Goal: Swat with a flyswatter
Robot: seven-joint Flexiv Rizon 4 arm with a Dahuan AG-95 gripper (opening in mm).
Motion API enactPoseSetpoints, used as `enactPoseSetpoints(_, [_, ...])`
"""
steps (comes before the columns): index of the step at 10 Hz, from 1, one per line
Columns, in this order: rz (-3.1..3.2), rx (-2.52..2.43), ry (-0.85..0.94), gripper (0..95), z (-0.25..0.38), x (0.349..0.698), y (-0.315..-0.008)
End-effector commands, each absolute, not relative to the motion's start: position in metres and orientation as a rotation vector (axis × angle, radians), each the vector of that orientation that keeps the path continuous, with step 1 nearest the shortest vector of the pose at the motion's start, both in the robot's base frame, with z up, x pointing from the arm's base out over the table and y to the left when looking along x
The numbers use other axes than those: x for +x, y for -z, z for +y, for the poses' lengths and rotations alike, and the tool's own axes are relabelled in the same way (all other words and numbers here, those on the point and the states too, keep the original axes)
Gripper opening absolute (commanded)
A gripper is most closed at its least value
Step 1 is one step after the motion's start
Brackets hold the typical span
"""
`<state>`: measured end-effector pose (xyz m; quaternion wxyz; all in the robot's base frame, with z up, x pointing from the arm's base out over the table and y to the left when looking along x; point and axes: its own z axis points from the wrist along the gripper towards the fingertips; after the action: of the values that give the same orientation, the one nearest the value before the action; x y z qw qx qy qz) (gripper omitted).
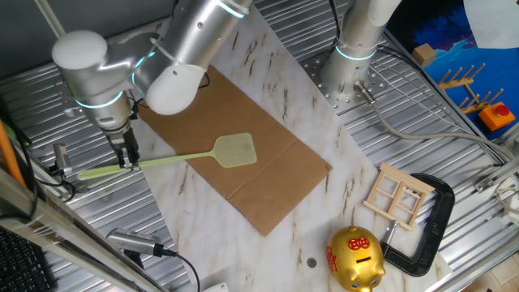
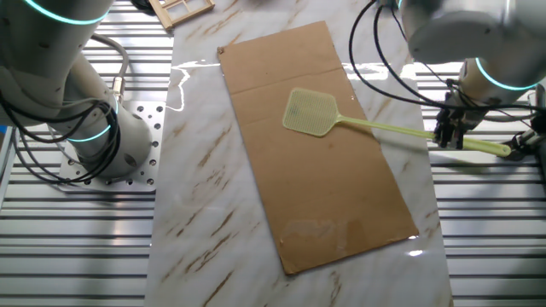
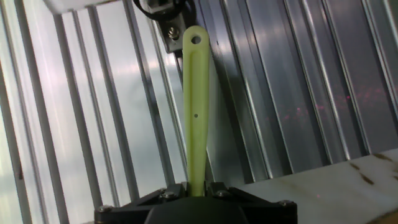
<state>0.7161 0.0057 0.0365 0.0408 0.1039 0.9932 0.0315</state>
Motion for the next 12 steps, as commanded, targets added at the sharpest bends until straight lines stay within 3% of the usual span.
enactPoseSetpoints(1, [3.042, 0.303, -0.081, 0.0, 0.005, 0.716, -0.037])
enactPoseSetpoints(8, [3.108, 0.217, -0.077, 0.0, -0.02, 0.701, -0.06])
enactPoseSetpoints(12, [3.115, 0.225, -0.085, 0.0, -0.034, 0.667, -0.056])
